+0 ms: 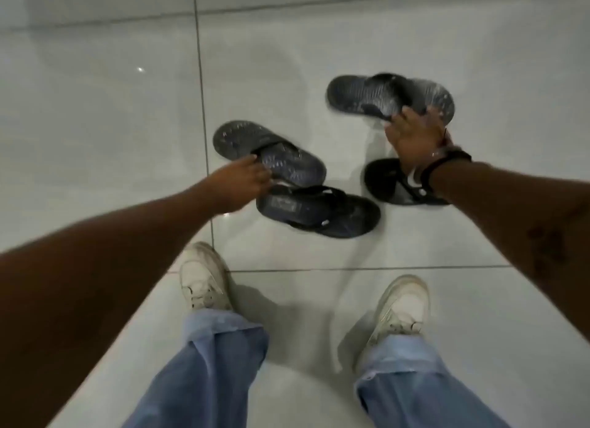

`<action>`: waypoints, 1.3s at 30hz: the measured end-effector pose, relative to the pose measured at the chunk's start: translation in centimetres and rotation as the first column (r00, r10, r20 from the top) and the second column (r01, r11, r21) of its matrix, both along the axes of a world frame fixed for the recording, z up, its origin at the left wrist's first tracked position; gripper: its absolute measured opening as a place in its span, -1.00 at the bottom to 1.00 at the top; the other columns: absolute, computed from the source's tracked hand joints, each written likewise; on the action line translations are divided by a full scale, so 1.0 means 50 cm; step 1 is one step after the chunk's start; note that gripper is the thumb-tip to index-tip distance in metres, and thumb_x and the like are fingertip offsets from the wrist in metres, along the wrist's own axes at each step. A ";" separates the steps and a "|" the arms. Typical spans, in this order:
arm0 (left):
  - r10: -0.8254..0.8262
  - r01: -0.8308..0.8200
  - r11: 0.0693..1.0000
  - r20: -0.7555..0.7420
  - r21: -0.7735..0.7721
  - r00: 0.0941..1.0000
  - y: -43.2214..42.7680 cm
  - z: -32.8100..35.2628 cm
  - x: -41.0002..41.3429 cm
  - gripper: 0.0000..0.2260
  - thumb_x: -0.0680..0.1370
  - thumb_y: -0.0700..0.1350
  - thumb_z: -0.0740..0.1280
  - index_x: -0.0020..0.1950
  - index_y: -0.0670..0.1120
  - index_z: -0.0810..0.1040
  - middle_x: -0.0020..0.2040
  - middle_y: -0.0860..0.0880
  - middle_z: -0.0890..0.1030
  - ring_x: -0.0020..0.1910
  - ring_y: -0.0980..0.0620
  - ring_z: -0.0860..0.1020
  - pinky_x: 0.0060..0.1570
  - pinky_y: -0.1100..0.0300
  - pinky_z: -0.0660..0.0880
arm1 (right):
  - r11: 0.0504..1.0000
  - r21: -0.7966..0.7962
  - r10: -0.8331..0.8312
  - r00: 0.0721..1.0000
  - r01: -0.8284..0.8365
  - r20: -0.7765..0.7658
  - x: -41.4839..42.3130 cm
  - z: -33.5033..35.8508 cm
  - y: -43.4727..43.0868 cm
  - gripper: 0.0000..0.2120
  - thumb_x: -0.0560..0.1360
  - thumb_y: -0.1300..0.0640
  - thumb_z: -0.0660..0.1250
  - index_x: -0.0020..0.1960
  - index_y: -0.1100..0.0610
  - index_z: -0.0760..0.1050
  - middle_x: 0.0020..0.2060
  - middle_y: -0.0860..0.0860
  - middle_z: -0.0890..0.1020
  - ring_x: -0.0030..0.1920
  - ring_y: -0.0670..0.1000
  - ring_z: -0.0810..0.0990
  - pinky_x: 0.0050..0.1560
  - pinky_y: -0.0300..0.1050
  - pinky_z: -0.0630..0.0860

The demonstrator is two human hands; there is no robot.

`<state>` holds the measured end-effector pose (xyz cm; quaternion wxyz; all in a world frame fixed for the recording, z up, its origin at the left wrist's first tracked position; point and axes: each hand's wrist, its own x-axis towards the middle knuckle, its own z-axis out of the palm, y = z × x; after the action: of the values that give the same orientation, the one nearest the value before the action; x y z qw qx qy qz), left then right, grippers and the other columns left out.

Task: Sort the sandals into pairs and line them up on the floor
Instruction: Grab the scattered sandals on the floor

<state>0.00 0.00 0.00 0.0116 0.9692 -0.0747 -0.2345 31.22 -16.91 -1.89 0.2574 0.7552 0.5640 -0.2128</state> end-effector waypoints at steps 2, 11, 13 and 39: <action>-0.045 0.052 0.992 -0.061 0.113 0.997 0.034 -0.056 0.010 -0.62 0.47 -0.27 0.13 0.22 -0.19 0.57 0.17 -0.17 0.62 0.22 -0.16 0.54 0.38 -0.11 0.28 | 0.993 0.109 -0.038 0.999 0.036 0.021 0.017 -0.044 0.012 -0.59 0.58 0.19 0.13 0.41 0.23 0.31 0.44 0.21 0.32 0.50 0.17 0.18 0.51 0.26 -0.02; 0.189 -0.175 0.975 -0.090 0.138 0.978 0.110 -0.098 0.078 -0.81 0.48 -0.26 0.30 0.00 -0.10 0.66 -0.07 -0.04 0.70 -0.02 -0.06 0.61 0.22 0.08 0.35 | 0.993 0.085 -0.094 0.984 0.081 0.151 0.047 -0.060 0.096 -0.81 0.43 0.29 0.31 0.00 0.17 0.62 -0.03 0.15 0.62 0.09 0.21 0.56 0.38 0.29 0.20; 0.481 -0.479 0.875 -0.030 0.066 0.876 0.121 -0.091 0.104 -0.85 0.48 -0.27 0.31 -0.02 -0.15 0.64 -0.07 -0.12 0.68 -0.02 -0.14 0.58 0.18 0.00 0.39 | 0.979 0.143 -0.154 0.988 0.149 0.028 0.021 -0.051 0.136 -0.79 0.40 0.32 0.32 -0.01 0.19 0.62 -0.03 0.16 0.63 0.08 0.22 0.57 0.29 0.19 0.28; 0.832 -0.892 -0.453 -0.358 0.002 -0.423 -0.214 -0.033 0.214 -0.52 0.53 0.19 0.26 0.21 -0.17 0.55 0.18 -0.17 0.61 0.19 -0.21 0.53 0.31 -0.07 0.33 | 0.253 0.127 -0.962 0.263 0.959 -0.070 -0.050 -0.040 0.003 -0.45 0.45 -0.23 0.30 0.18 0.22 0.49 0.21 0.19 0.49 0.21 0.23 0.50 0.18 0.16 0.44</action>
<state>10.69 -10.70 -1.64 0.3594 0.5366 0.7388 -0.1925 28.71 -16.77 -3.89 0.0263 0.9608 0.0004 -0.2759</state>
